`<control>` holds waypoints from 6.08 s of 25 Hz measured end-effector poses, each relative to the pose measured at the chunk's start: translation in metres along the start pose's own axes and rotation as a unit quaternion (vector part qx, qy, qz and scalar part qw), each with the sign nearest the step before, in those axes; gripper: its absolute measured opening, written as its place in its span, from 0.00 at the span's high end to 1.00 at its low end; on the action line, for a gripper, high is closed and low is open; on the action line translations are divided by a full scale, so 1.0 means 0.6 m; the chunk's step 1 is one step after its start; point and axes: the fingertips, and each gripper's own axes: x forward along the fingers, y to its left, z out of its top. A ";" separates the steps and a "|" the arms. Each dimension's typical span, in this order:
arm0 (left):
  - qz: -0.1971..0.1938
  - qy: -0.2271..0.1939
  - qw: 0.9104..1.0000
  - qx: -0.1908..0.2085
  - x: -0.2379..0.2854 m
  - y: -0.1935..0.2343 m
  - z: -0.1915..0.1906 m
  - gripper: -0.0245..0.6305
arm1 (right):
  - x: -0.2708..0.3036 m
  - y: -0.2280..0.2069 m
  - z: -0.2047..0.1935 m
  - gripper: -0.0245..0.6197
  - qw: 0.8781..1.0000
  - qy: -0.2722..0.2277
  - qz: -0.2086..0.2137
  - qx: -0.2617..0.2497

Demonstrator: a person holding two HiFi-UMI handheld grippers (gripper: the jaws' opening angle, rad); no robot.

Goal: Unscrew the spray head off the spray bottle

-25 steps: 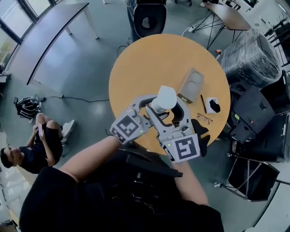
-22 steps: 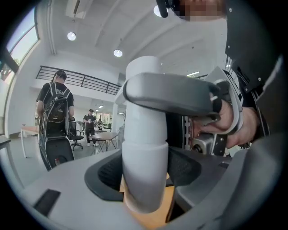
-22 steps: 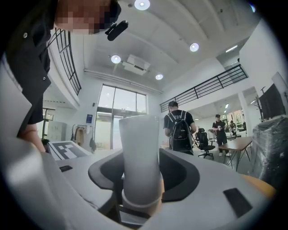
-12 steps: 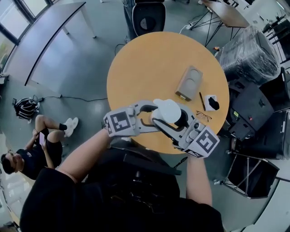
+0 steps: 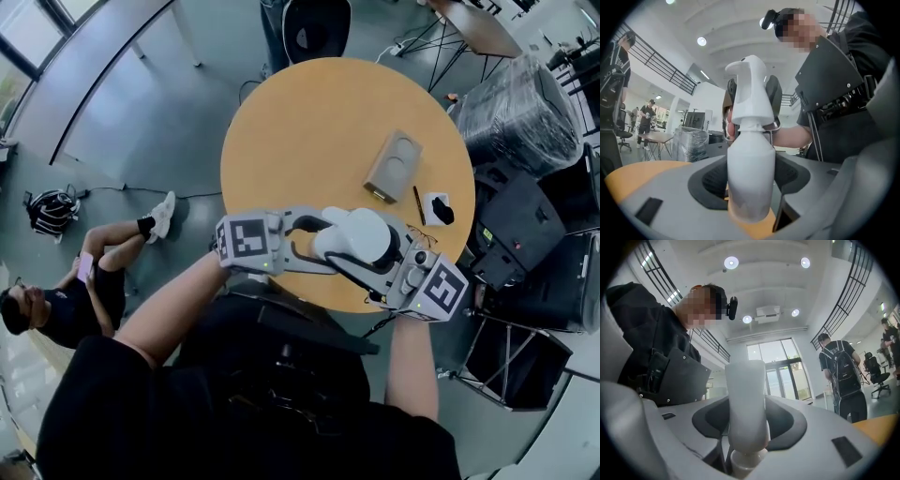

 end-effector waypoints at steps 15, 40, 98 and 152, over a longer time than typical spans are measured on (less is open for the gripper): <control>0.105 -0.019 0.994 0.013 0.008 0.050 -0.029 0.49 | -0.068 -0.051 0.105 0.61 0.996 -0.013 -0.085 -0.027; 0.200 0.023 0.979 -0.013 0.014 0.221 -0.305 0.50 | -0.239 -0.219 -0.152 0.61 0.970 0.021 -0.215 0.109; 0.194 0.059 0.979 -0.010 0.099 0.356 -0.721 0.44 | -0.352 -0.355 -0.961 0.17 0.815 0.405 -0.247 0.333; 0.231 0.024 0.969 -0.080 -0.020 0.095 -0.106 0.94 | -0.201 -0.113 -0.251 0.96 0.954 0.214 -0.211 -0.001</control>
